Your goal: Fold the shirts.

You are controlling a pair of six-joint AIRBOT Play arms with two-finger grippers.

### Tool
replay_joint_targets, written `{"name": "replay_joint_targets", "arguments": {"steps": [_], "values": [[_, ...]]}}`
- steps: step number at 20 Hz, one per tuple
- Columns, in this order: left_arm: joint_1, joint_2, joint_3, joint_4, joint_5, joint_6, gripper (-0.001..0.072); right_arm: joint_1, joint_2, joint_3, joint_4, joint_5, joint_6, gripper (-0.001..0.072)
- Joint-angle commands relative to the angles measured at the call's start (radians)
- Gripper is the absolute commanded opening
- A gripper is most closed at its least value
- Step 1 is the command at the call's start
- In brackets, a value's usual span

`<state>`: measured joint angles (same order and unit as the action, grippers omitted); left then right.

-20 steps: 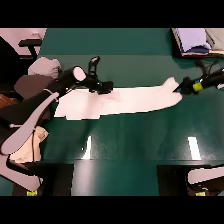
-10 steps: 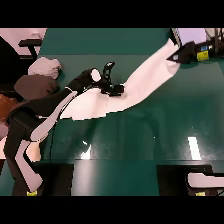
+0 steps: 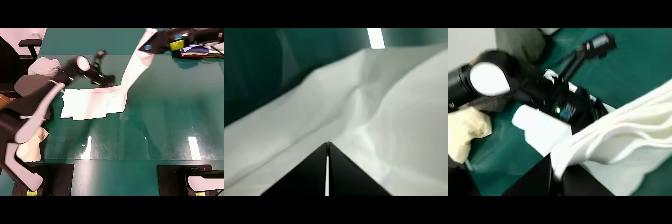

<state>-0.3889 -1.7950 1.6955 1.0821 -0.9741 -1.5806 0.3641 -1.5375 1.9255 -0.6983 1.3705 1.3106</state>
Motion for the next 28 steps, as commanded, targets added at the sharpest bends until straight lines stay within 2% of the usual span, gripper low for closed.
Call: {"name": "replay_joint_targets", "arguments": {"steps": [1,6,7,8,9,13,17,19,20,22,25,28], "values": [[0.148,0.175,0.002,0.123,-0.084,0.03,0.0024,0.161,-0.103,0.096,0.001,-0.046,-0.001,0.0013],[0.394,0.434,0.002,0.217,-0.113,0.055,0.0025,0.426,-0.305,0.158,0.001,-0.293,-0.056,0.0015],[0.431,0.465,0.002,0.217,-0.116,0.054,0.0025,0.456,-0.338,0.158,0.001,-0.314,-0.057,0.0066],[0.466,0.491,0.002,0.217,-0.124,0.054,0.0025,0.475,-0.36,0.157,0.002,-0.325,-0.064,0.0271],[0.492,0.509,0.002,0.217,-0.132,0.053,0.0024,0.483,-0.376,0.156,0.0,-0.317,-0.064,0.0371],[0.521,0.52,0.002,0.216,-0.181,0.055,0.0025,0.41,-0.351,0.116,-0.01,-0.171,-0.064,0.0371],[0.521,0.52,0.002,0.2,-0.201,0.055,0.0025,0.231,-0.218,-0.124,-0.1,-0.084,-0.062,0.0371],[0.521,0.52,0.0,0.177,-0.218,0.055,0.0025,0.127,-0.156,-0.274,-0.126,-0.09,-0.017,0.0371],[0.521,0.519,-0.002,0.158,-0.22,0.056,0.0025,0.073,-0.139,-0.343,-0.127,-0.106,0.009,0.0394],[0.513,0.519,-0.006,0.138,-0.21,0.069,0.0024,-0.013,-0.136,-0.447,-0.114,-0.14,0.033,0.056],[0.47,0.519,-0.009,0.142,-0.189,0.079,0.0024,-0.051,-0.189,-0.522,-0.019,-0.179,0.036,0.0556],[0.409,0.519,-0.009,0.145,-0.132,0.097,0.0024,-0.011,-0.293,-0.498,0.081,-0.205,0.035,0.0553]]}}
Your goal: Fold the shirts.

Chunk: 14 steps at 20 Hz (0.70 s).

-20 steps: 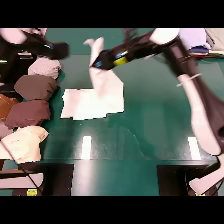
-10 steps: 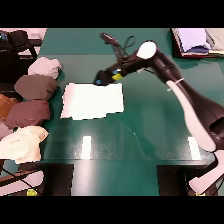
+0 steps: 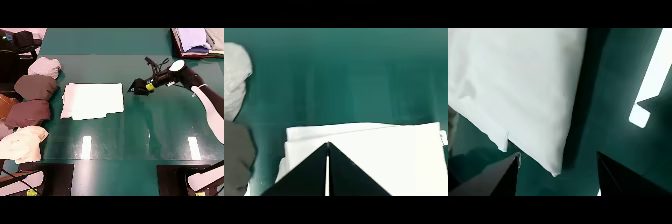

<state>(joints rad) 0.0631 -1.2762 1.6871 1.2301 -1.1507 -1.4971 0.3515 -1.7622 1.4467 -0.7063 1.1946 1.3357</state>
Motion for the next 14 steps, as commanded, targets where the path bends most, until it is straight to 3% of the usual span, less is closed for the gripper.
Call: {"name": "replay_joint_targets", "arguments": {"steps": [1,5,6,9,10,14], "values": [[-0.063,0.0,0.0,-0.003,0.058,0.013,0.0024,0.026,-0.105,0.009,0.088,-0.028,0.01,0.0553],[-0.116,-0.007,0.0,-0.003,0.058,0.013,0.0024,0.136,-0.251,0.17,0.143,-0.036,0.015,0.0552],[-0.126,-0.012,0.0,-0.004,0.056,0.013,0.0024,0.16,-0.284,0.212,0.147,-0.043,0.018,0.0499],[-0.153,-0.026,0.0,-0.008,0.051,0.012,0.0024,0.196,-0.338,0.317,0.135,-0.05,0.018,0.0071],[-0.164,-0.03,0.0,-0.006,0.045,0.013,0.0024,0.195,-0.341,0.349,0.109,-0.049,0.018,0.0014],[-0.211,-0.031,0.0,-0.005,0.023,0.013,0.0024,0.113,-0.261,0.409,-0.061,-0.035,0.083,0.0014]]}}
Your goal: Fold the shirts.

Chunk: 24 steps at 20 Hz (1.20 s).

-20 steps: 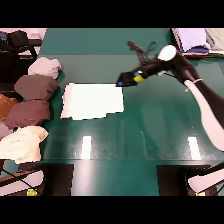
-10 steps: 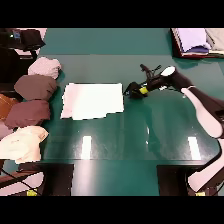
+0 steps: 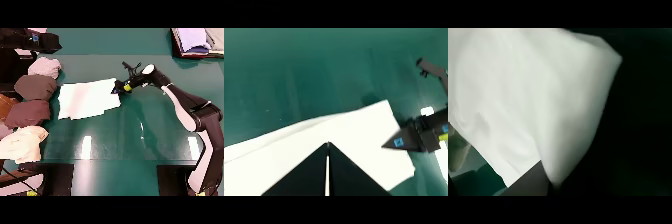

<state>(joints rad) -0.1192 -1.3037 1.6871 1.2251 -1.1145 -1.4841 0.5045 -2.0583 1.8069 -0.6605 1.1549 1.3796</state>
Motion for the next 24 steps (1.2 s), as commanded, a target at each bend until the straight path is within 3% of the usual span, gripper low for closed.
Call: {"name": "replay_joint_targets", "arguments": {"steps": [1,8,18,24], "values": [[-0.036,-0.003,0.0,0.003,-0.015,0.0,0.0024,-0.079,0.072,0.049,-0.158,0.014,0.049,0.0014],[-0.042,-0.003,0.0,0.005,-0.07,0.0,0.0024,-0.486,0.367,0.028,-0.562,0.17,0.18,0.0013],[-0.042,-0.003,0.0,0.002,-0.069,-0.009,0.0024,-1.152,0.756,-0.444,-0.597,0.031,0.244,0.0013],[-0.042,-0.003,0.0,0.002,-0.062,-0.008,0.0024,-1.264,0.849,-0.651,-0.599,0.024,0.246,0.0014]]}}
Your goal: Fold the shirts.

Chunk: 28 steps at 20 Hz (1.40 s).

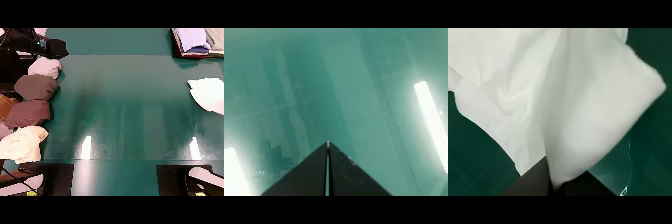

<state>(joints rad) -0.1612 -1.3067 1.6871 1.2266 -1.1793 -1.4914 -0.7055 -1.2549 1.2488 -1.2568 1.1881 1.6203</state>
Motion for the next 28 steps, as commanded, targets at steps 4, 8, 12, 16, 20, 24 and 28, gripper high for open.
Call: {"name": "replay_joint_targets", "arguments": {"steps": [4,8,12,16,20,24,28], "values": [[0.0,0.0,0.0,0.0,-0.011,0.0,0.0025,-0.08,0.05,-0.073,-0.026,0.078,-0.065,0.0568],[0.0,0.0,0.0,-0.004,-0.009,0.0,0.0025,-0.108,0.073,0.049,0.007,0.177,-0.065,0.0567],[0.0,0.0,0.0,-0.004,0.018,-0.001,0.0025,0.047,0.153,0.072,0.181,0.156,-0.082,0.0559],[0.0,0.0,0.0,-0.004,0.02,-0.001,0.0025,0.359,0.19,0.072,0.19,0.132,-0.082,0.0552],[0.0,0.0,0.0,-0.004,0.02,-0.001,0.0025,0.647,0.191,0.072,0.184,0.027,-0.082,0.0362],[0.0,0.0,0.0,-0.004,0.02,-0.001,0.0025,0.825,0.191,0.072,0.183,-0.02,-0.093,0.0014],[0.0,0.0,0.0,-0.004,0.02,-0.001,0.0025,0.866,0.19,0.072,0.183,-0.018,-0.093,0.0014]]}}
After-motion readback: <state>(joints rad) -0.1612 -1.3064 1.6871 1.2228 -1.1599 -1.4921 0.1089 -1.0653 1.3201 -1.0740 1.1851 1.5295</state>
